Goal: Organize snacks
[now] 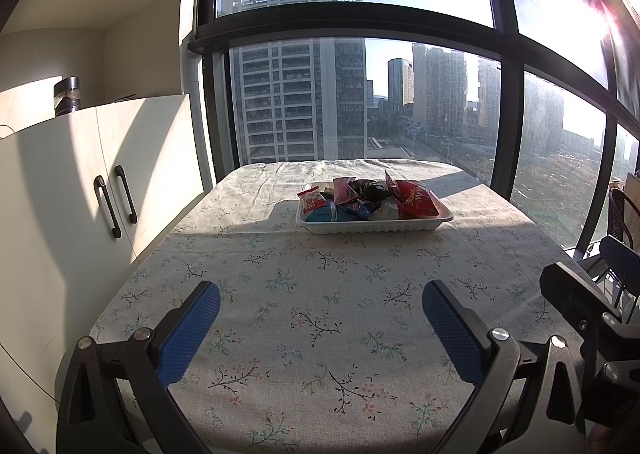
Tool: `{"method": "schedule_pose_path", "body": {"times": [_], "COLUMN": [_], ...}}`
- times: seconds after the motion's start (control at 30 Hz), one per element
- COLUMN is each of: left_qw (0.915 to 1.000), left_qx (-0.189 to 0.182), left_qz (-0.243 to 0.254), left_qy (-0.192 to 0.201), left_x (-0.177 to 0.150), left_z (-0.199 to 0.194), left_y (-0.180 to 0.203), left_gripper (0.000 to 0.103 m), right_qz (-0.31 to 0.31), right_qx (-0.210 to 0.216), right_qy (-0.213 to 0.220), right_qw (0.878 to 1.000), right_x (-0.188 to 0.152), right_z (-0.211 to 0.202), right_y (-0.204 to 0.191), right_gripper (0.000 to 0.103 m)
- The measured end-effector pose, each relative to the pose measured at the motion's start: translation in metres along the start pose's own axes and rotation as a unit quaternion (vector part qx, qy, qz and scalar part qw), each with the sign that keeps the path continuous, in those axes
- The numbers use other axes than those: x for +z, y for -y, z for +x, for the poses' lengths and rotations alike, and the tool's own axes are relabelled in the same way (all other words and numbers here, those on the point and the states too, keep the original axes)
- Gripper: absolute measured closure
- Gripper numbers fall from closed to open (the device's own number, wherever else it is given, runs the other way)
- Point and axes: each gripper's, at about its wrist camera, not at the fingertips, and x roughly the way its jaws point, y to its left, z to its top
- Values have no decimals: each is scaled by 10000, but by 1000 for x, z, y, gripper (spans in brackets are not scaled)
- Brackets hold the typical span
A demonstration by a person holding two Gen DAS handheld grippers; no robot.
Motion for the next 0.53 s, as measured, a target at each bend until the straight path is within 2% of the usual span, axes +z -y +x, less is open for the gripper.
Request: {"method": "schedule_pose_path", "body": {"times": [0.53], "left_qw": [10000], "left_qx": [10], "left_qz": [10], "left_qy": [-19], "left_x": [-3], "left_z": [2], "left_y": [1], "left_gripper": [0], "right_qz": [-20], "right_qx": [51], "right_qy": [-43], "right_qw": [10000], "right_x": [-4], "right_z": [4], "right_y": [2], "right_gripper": [1]}}
